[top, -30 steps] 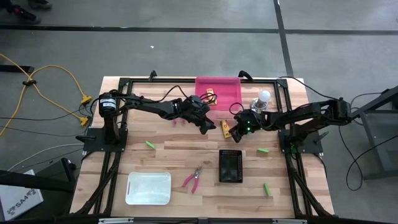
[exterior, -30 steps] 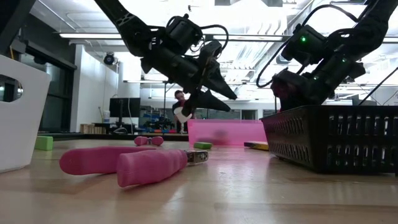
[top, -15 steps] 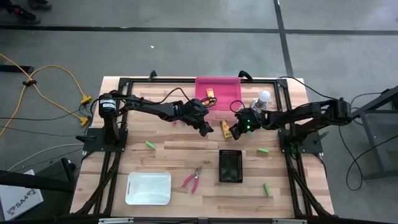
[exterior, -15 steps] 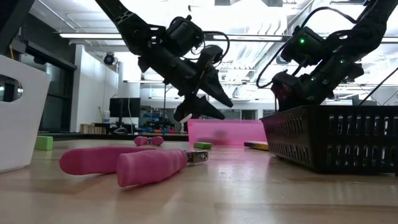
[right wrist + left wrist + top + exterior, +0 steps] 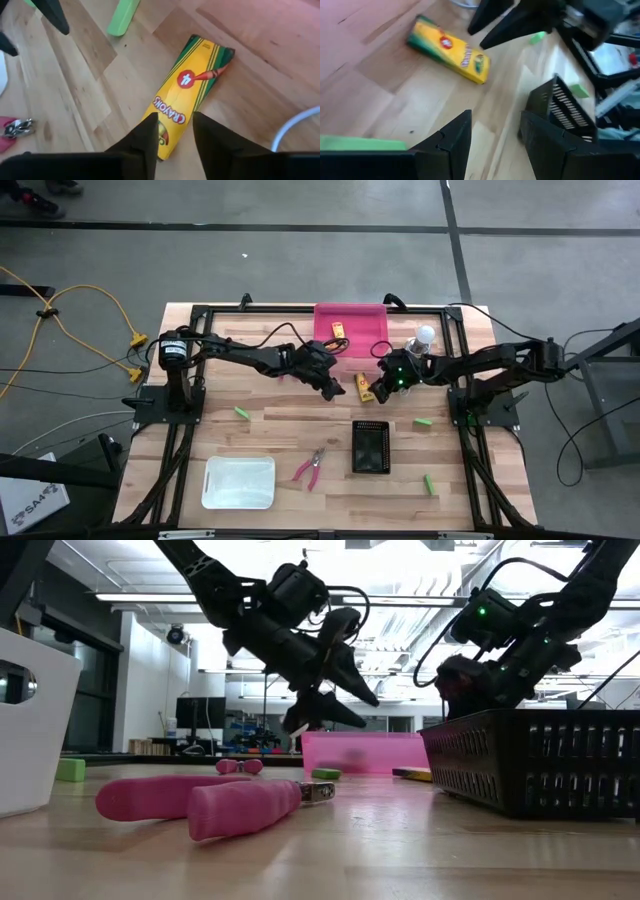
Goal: Pick & Place School Supplies
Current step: Put the yellow crayon box into the pink bin
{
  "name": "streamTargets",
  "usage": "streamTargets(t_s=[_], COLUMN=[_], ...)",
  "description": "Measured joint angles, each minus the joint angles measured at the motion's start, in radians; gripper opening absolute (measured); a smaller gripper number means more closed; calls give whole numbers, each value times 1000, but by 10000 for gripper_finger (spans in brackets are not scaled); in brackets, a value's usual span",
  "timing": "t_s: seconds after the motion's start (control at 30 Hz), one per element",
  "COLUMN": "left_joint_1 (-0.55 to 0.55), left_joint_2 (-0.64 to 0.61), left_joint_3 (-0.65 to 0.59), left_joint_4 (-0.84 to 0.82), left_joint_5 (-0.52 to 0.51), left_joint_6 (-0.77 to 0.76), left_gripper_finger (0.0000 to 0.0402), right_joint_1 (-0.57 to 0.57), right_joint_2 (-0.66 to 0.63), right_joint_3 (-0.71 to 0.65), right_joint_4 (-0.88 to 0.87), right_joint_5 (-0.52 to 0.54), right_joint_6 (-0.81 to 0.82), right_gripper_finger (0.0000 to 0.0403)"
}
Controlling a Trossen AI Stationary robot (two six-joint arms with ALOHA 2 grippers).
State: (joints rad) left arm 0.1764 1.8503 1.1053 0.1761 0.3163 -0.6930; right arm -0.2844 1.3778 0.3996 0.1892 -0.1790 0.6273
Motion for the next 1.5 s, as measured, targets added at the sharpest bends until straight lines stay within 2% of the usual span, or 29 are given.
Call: streamTargets(t_s=[0.13, 0.37, 0.5, 0.73, 0.97, 1.3, 1.5], left_joint_1=[-1, -1, -1, 0, 0, -4, -4], left_joint_2=[0, 0, 0, 0, 27, 80, 80], left_joint_3=[0, 0, 0, 0, 1, 0, 0], left_joint_4=[42, 49, 49, 49, 44, 83, 141], left_joint_5=[68, 78, 76, 76, 69, 45, 43], left_joint_6=[4, 34, 45, 76, 86, 14, -30], left_gripper_finger=[165, 165, 165, 165, 165, 165, 165], right_joint_1=[0, 0, 0, 8, 5, 1, 1], right_joint_2=[0, 0, 0, 0, 0, 0, 0], right_joint_3=[0, 3, 73, 236, 256, 256, 256], right_joint_4=[0, -9, -143, -418, -518, -530, -523], right_joint_5=[-15, -17, -18, 78, 72, 45, 73], right_joint_6=[-3, -23, -53, -117, -76, -26, -25], right_gripper_finger=[137, 156, 154, 150, 149, 149, 149])
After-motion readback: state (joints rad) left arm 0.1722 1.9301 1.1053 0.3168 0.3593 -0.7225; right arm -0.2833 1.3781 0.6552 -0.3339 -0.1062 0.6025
